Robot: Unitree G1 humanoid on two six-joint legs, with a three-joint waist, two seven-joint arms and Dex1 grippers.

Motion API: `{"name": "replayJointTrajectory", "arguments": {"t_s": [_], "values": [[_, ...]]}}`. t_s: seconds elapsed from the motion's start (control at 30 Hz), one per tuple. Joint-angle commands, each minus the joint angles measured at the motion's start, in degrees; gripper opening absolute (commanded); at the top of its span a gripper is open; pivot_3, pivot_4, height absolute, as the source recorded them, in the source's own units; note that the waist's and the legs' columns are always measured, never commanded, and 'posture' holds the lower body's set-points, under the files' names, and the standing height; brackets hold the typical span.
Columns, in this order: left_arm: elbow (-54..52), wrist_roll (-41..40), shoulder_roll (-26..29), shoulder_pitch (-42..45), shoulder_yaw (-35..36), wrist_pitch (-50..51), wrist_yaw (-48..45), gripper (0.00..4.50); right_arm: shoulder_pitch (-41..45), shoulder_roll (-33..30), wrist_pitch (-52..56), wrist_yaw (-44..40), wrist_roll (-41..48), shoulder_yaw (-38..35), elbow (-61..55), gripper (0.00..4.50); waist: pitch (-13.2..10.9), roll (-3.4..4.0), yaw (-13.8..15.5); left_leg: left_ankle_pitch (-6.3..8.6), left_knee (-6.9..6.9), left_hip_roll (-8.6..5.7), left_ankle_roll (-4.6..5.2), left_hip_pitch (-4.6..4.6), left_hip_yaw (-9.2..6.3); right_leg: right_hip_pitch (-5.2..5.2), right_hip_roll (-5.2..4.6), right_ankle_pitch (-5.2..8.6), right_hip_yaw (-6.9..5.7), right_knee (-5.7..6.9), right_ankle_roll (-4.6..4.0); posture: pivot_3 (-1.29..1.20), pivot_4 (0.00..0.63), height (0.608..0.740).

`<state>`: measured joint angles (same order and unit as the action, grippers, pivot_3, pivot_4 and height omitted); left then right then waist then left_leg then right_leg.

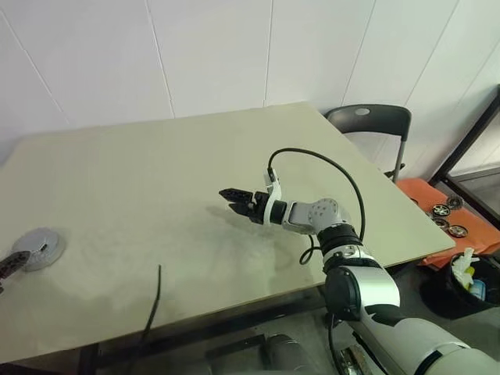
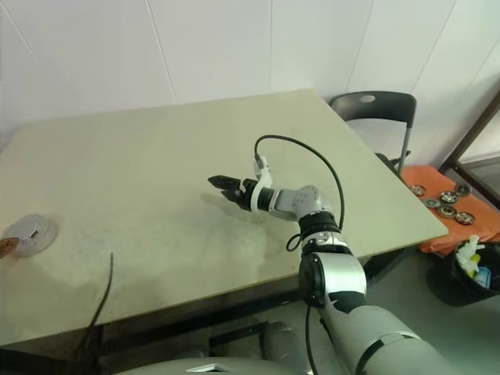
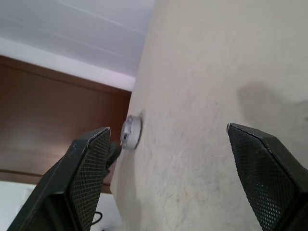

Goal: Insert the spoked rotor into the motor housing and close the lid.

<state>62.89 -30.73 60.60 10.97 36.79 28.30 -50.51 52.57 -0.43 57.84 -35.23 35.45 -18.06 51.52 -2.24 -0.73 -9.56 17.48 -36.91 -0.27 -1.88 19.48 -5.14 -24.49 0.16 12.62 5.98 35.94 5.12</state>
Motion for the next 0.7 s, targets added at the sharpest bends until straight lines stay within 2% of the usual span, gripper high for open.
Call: {"name": "replayJointTrajectory", "arguments": {"t_s": [0.03,0.17,0.4,0.57,0.7], "values": [[-2.5,-0.7,0.4,-0.4,1.5,0.5,-0.3,4.09,1.9,0.2,-0.7,-0.9,0.1,0.1,-0.5,4.07,0.0,0.00,0.3,0.00,0.00,0.00,0.00,0.00,0.00,0.00,0.00,0.00,0.00,0.00,0.00,0.00,0.000,0.740],[-5.2,-2.0,0.1,-1.0,2.6,1.5,-2.6,4.09,1.5,0.1,-0.3,-1.0,-0.2,0.2,-0.8,4.07,0.0,-0.01,0.7,0.00,0.00,0.00,0.00,0.00,0.03,0.00,0.00,0.00,0.00,-0.01,0.00,0.00,0.000,0.740],[-18.2,-3.5,0.4,-0.5,2.3,1.9,-7.0,4.09,0.9,-1.6,0.2,-5.7,-0.7,3.3,-4.5,4.07,0.0,-0.01,0.9,0.00,-0.01,0.00,0.00,0.02,0.08,0.01,-0.02,0.00,-0.01,-0.03,-0.01,0.00,0.000,0.740],[-31.9,-1.8,-1.9,4.5,-5.9,0.9,-10.2,4.09,1.3,-5.6,-1.8,-14.8,-2.6,9.9,-10.8,4.07,0.0,-0.01,1.1,0.00,-0.06,-0.07,-0.01,0.05,0.08,0.07,-0.01,0.00,-0.06,-0.05,0.00,0.00,0.000,0.740],[-40.9,-0.7,-6.4,9.6,-14.5,0.2,-11.8,4.09,1.3,-10.2,-10.9,-22.8,-7.7,16.8,-15.5,4.07,0.0,0.03,1.0,0.00,-0.05,-0.22,-0.01,0.01,0.14,0.12,-0.05,0.00,-0.02,-0.10,0.01,0.00,0.000,0.740]]}}
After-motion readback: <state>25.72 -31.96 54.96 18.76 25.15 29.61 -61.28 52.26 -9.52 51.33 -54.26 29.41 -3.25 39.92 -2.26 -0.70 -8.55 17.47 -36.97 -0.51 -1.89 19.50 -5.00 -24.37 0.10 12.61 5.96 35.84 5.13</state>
